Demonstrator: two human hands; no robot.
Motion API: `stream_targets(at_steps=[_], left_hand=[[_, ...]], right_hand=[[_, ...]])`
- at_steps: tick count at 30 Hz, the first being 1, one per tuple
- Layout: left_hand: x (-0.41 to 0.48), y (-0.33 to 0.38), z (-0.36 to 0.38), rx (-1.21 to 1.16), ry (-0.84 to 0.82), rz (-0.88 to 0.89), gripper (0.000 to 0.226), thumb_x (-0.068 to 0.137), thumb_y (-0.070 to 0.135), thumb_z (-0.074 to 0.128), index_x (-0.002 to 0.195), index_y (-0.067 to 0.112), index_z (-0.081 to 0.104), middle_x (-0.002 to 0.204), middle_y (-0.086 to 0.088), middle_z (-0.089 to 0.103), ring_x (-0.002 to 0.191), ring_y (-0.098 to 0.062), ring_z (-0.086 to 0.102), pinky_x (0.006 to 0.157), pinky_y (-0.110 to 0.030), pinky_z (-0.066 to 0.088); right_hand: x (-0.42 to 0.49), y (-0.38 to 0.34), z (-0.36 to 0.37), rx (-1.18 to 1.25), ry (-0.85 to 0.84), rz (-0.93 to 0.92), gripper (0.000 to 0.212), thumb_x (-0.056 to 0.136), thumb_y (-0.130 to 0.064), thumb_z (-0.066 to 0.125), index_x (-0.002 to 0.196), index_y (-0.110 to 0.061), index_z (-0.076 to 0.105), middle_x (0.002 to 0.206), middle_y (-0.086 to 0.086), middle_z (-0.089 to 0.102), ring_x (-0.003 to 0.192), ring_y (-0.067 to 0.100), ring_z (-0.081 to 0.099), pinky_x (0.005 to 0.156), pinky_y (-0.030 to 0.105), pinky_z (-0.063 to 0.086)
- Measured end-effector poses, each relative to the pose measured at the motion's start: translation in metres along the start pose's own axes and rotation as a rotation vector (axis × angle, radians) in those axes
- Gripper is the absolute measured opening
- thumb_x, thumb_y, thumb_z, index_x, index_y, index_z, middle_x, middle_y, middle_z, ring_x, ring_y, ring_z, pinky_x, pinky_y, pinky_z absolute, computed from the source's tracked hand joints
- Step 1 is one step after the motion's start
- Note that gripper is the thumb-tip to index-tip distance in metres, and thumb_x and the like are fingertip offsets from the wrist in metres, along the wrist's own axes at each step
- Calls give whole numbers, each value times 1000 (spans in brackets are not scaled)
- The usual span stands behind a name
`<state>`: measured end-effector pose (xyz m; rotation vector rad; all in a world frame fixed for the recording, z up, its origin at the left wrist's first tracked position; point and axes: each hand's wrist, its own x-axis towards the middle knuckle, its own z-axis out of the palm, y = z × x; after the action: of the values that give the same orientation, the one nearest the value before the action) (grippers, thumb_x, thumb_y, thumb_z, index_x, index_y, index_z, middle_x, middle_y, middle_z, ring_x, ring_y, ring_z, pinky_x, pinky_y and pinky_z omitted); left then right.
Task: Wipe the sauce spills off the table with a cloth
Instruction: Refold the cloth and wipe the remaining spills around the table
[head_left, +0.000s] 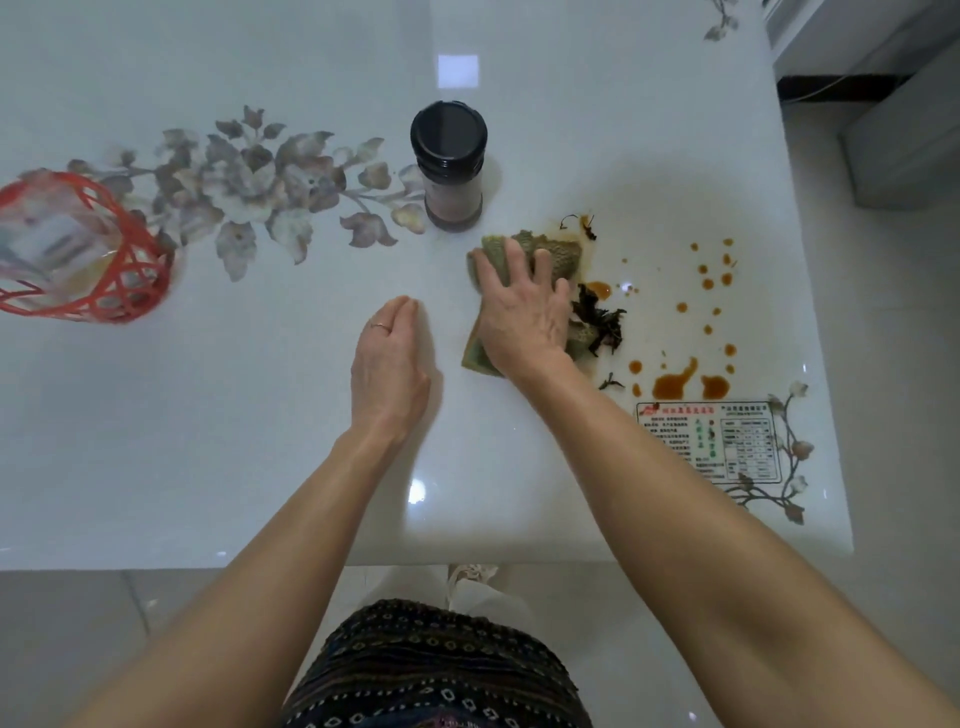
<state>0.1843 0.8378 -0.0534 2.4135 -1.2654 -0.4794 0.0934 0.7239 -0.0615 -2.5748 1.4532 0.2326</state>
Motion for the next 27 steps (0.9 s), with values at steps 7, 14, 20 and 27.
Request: stream_targets(at_steps=[7,14,20,27], left_hand=[[19,26,-3,34,-42,144,55,82,-10,40,136,0,40,148,-14,35,138,-28,30,113,-32,23],[25,27,3,72,-127,141,59,84,-6,38,142,4,34,153,-11,27,140,-26,26,112,-29,21],[27,31,0,68,-171,121,57,89,1,39,145,4,27,155,-8,21,142,-24,21,114,-27,16],[29,34,-5,121,-203,127,64,85,-6,41,145,4,25,156,-6,17,143,-22,17,115,-27,16]], right_hand=[[30,-1,-16,20,73,42,69,84,-9,55,145,-27,28,154,9,15,134,35,20,92,45,35],[53,3,-20,-22,16,188,64,89,-7,47,149,-17,26,155,12,22,140,37,17,97,46,36],[25,4,-8,-53,-43,229,66,92,-9,43,152,-8,15,154,20,17,137,42,17,98,46,36],[74,14,-34,-164,-12,136,56,90,-8,48,144,-9,31,148,15,28,136,37,22,90,43,39]])
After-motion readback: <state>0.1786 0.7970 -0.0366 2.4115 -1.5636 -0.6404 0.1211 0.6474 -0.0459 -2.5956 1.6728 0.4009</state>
